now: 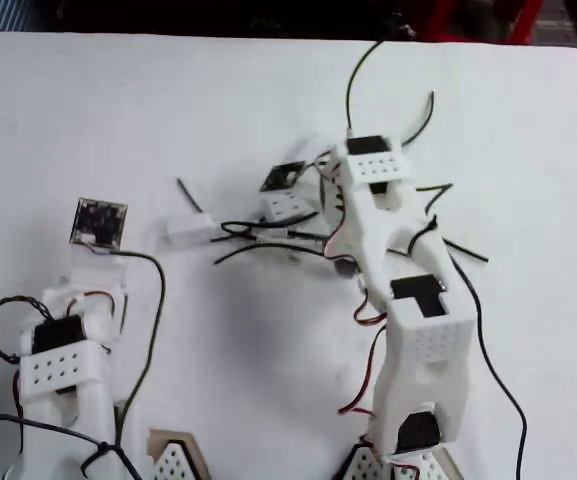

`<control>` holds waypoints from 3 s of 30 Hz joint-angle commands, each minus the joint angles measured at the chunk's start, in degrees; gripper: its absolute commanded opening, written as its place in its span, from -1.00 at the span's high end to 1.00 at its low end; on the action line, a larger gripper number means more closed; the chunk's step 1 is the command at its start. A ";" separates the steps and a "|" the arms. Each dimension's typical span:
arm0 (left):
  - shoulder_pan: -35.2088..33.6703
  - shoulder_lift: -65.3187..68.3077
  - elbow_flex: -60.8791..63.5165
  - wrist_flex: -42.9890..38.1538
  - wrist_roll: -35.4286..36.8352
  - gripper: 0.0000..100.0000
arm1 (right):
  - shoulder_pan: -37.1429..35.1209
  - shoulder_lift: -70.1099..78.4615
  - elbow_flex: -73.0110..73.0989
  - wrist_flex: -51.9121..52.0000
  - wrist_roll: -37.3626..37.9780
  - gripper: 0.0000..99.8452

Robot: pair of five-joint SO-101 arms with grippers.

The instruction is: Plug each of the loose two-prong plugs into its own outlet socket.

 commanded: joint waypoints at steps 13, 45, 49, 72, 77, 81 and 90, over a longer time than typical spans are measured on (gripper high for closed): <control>-0.22 -0.92 -0.26 -0.97 -0.79 0.95 | -4.62 -0.84 3.52 0.66 1.67 0.83; -0.31 -0.92 -0.26 -1.05 -0.79 0.95 | -3.30 -3.56 3.16 2.86 2.37 0.97; -0.22 -0.92 -0.26 -1.05 -0.79 0.95 | -4.26 -13.32 6.42 5.14 1.85 0.97; -0.13 -0.92 -0.18 -1.05 -0.79 0.95 | -20.09 -61.85 45.54 -27.12 -44.22 0.97; -0.13 -1.19 -0.62 -1.14 -0.26 0.95 | -26.59 -67.47 50.20 -31.69 -50.37 0.97; 1.10 -1.27 -1.32 -3.52 1.14 0.95 | -28.26 -73.36 57.14 -38.02 -51.08 0.97; 9.63 -1.27 -6.86 -4.66 11.08 0.95 | -29.23 -94.73 74.46 -48.75 -54.68 0.97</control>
